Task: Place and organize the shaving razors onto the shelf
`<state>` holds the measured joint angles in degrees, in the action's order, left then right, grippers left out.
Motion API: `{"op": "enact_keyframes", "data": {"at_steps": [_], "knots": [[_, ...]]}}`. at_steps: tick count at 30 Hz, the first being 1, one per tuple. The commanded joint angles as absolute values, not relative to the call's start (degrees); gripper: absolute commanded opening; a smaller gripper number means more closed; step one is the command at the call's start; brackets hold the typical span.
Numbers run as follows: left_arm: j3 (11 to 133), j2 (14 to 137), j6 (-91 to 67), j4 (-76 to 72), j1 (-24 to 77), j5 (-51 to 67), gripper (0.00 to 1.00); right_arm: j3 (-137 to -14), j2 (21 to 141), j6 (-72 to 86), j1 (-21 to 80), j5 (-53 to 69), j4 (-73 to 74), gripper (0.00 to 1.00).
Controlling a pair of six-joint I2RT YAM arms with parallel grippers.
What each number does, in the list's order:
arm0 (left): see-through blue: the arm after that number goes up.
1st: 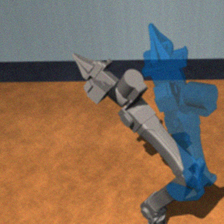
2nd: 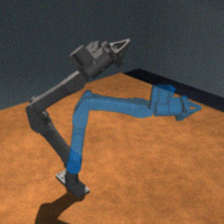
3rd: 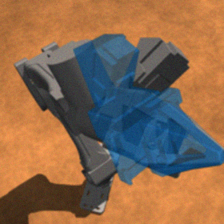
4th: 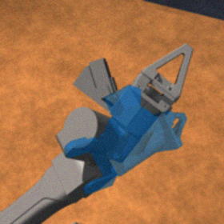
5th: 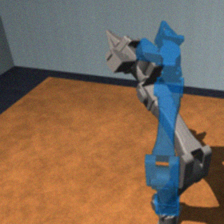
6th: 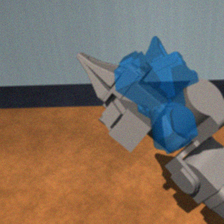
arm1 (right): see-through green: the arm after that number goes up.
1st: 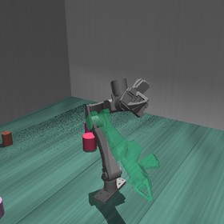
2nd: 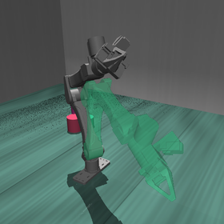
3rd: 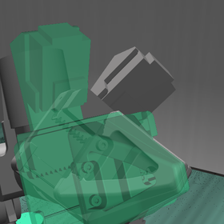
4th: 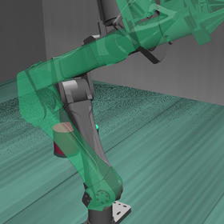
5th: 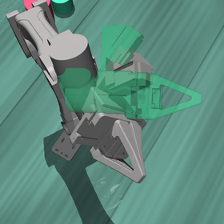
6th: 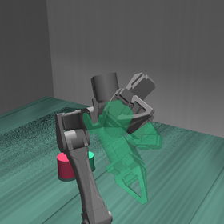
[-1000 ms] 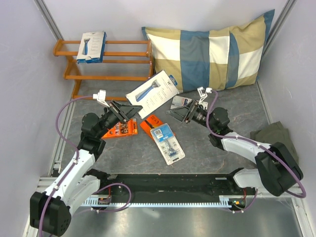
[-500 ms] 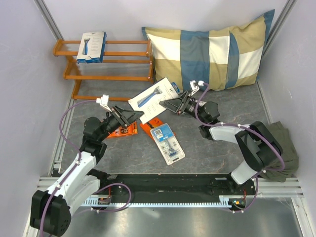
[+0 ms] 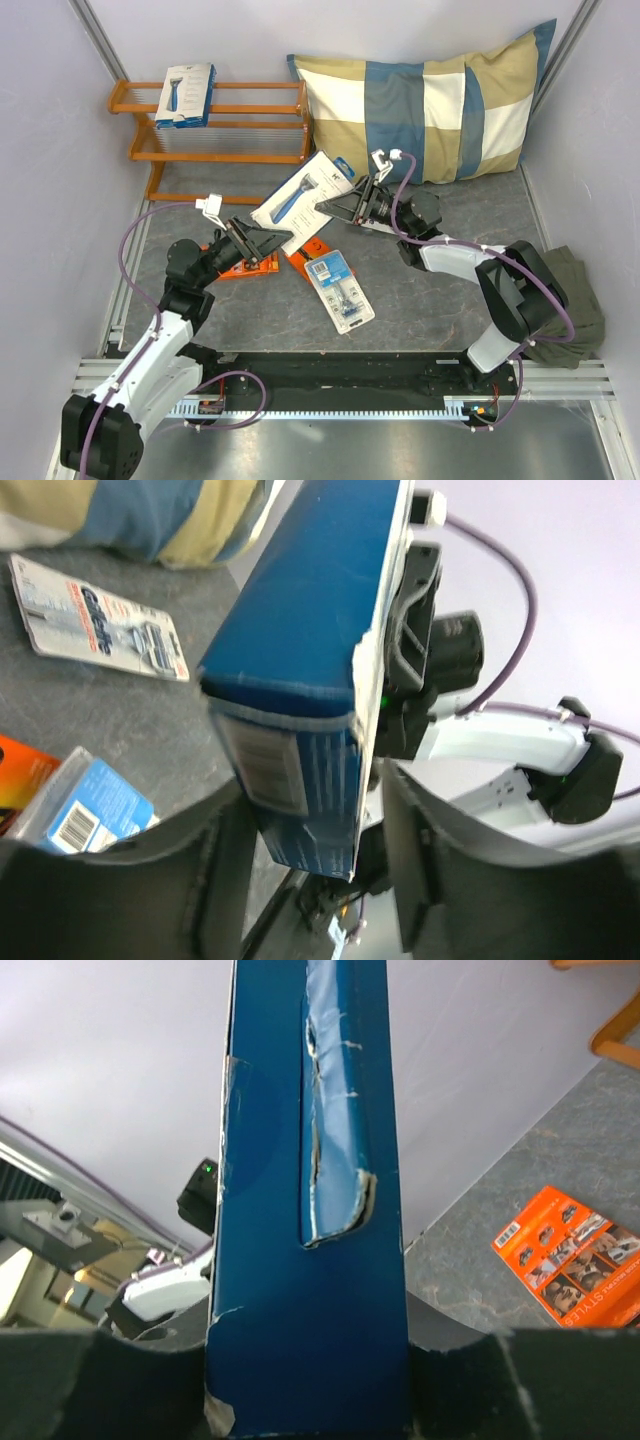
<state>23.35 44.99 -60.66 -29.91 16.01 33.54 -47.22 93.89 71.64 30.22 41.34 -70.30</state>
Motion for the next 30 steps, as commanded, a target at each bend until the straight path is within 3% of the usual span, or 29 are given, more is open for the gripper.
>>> {"op": "enact_keyframes", "data": {"at_steps": [1,5,14,17,20,21,23,27,29,30], "knots": [[26.37,43.07,-54.76,-25.76,16.44,36.56,0.63,-51.06,95.27,68.82,29.97,46.93,-69.7,0.32],[26.81,42.36,-53.61,-24.52,16.44,37.61,0.62,-52.56,95.98,69.34,29.1,48.69,-69.43,0.32],[26.98,41.13,-52.29,-23.29,16.44,39.46,0.48,-55.72,96.94,70.31,26.1,51.68,-68.29,0.31],[26.98,41.13,-52.03,-23.38,16.44,39.64,0.31,-56.42,97.38,70.58,26.1,52.38,-68.29,0.32],[26.81,41.31,-52.03,-24.17,16.44,39.81,0.23,-56.51,97.73,70.66,26.1,53.08,-68.73,0.35],[26.81,41.4,-52.12,-24.43,16.44,39.9,0.12,-56.43,97.82,70.75,26.19,53.17,-68.99,0.36],[26.81,41.57,-52.12,-24.7,16.44,39.99,0.02,-55.99,97.74,70.84,26.1,52.91,-69.43,0.45],[26.54,41.49,-52.47,-24.87,16.44,39.81,0.02,-54.58,97.04,70.05,26.02,51.34,-68.91,0.69],[26.54,41.48,-52.56,-25.05,16.52,39.64,0.02,-53.27,96.51,68.92,25.84,50.37,-68.38,0.9],[26.54,41.4,-52.73,-25.05,16.44,39.38,0.02,-52.91,95.63,68.21,25.84,49.58,-67.07,0.96]]}}
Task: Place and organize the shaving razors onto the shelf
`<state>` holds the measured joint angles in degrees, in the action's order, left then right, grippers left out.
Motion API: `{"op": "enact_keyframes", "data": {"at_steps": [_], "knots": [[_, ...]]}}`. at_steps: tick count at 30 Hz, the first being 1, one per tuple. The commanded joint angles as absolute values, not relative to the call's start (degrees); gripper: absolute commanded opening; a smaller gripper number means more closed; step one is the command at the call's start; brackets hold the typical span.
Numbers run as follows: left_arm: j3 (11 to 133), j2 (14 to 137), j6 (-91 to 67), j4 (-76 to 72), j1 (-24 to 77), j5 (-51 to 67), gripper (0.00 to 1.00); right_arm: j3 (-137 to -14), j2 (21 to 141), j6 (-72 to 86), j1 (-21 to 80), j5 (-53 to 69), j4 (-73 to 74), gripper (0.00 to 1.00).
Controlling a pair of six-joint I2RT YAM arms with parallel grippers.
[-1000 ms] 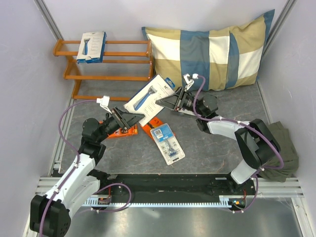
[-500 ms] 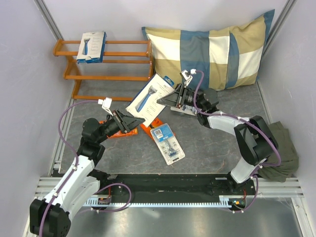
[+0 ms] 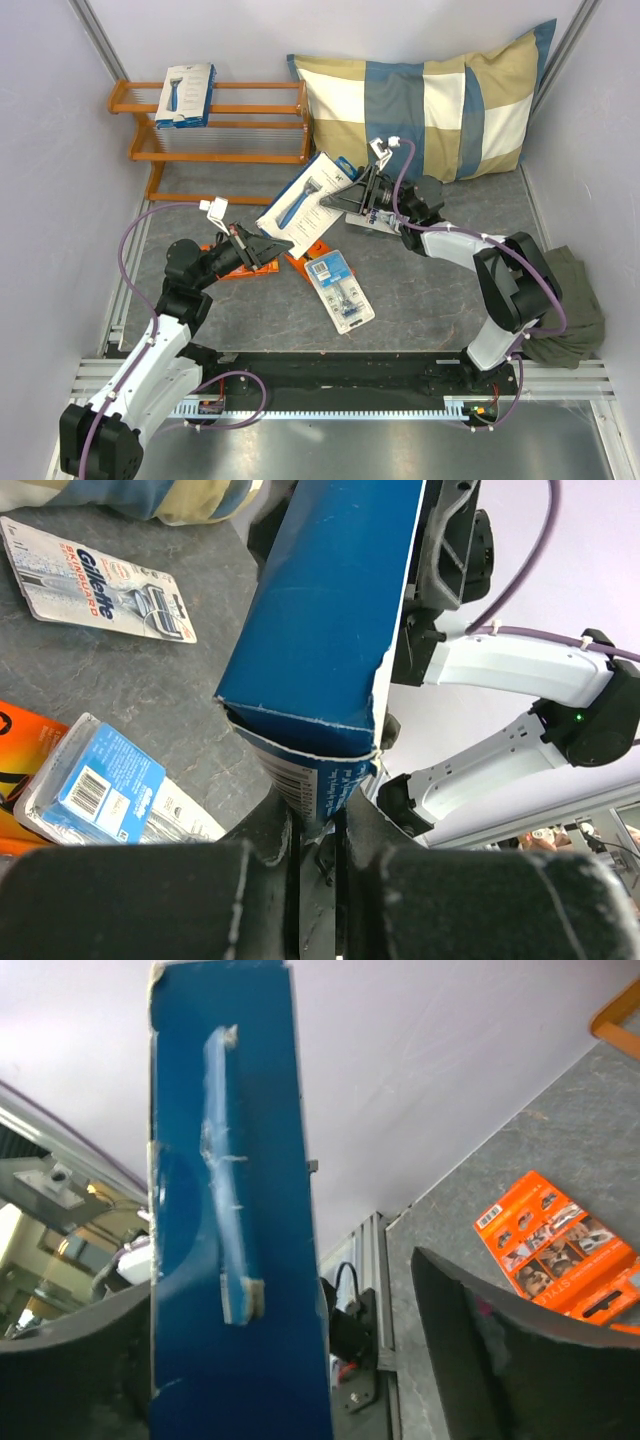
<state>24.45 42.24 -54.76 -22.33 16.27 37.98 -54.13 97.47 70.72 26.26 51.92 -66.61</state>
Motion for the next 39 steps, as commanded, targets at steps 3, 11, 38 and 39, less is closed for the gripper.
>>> {"op": "enact_keyframes", "data": {"at_steps": [3,11,38,39], "knots": [[26.54,41.13,-53.08,-25.31,16.44,38.85,0.02,-52.03,93.7,64.44,25.75,48.78,-62.25,0.98],[26.54,41.48,-53.79,-26.02,16.44,38.15,0.02,-50.36,86.49,53.1,25.66,44.48,-45.47,0.98],[39.53,50.53,-55.02,-23.12,16.35,29.54,0.02,-34.73,49.04,30.58,25.75,22.76,-2.99,0.98],[40.16,51.76,-55.37,-22.77,16.35,28.84,0.02,-34.28,48.96,30.76,25.75,22.94,-3.08,0.98]]}}
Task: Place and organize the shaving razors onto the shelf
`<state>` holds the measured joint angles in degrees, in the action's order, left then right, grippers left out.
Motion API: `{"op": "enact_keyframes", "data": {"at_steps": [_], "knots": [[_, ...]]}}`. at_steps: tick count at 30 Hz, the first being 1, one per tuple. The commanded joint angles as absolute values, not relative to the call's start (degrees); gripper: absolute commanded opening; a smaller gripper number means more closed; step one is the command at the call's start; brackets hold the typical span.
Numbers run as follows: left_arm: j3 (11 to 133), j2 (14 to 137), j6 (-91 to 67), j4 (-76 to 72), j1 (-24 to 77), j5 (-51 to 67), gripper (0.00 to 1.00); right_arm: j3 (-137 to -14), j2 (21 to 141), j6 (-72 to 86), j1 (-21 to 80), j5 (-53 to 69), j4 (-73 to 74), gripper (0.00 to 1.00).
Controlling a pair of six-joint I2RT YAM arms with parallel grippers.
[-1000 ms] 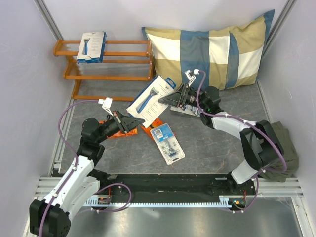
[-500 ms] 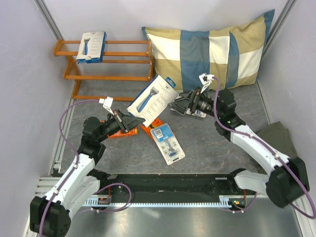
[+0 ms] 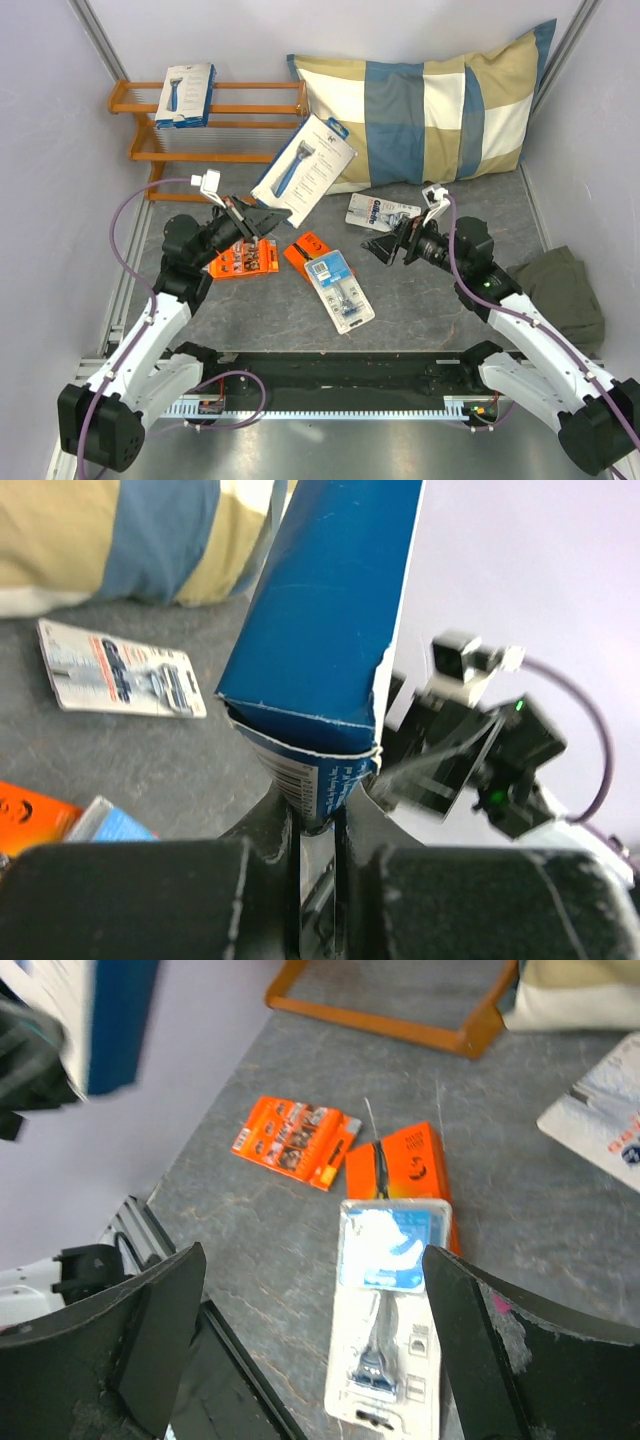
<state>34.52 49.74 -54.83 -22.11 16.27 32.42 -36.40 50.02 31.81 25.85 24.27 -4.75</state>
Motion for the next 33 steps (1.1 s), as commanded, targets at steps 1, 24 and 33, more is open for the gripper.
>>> {"op": "enact_keyframes", "data": {"at_steps": [1,24,33], "knots": [[40.86,52.38,-55.81,-22.15,16.43,27.17,0.02,-33.93,48.87,30.94,25.75,22.94,-3.25,0.98],[65.74,66.53,-68.11,-12.13,9.23,14.41,0.02,-28.04,47.28,29.53,25.75,22.59,-3.16,0.98],[70.04,71.8,-70.58,-10.2,5.71,16.96,0.02,-27.42,48.95,29.8,25.75,23.03,-4.48,0.98]]}}
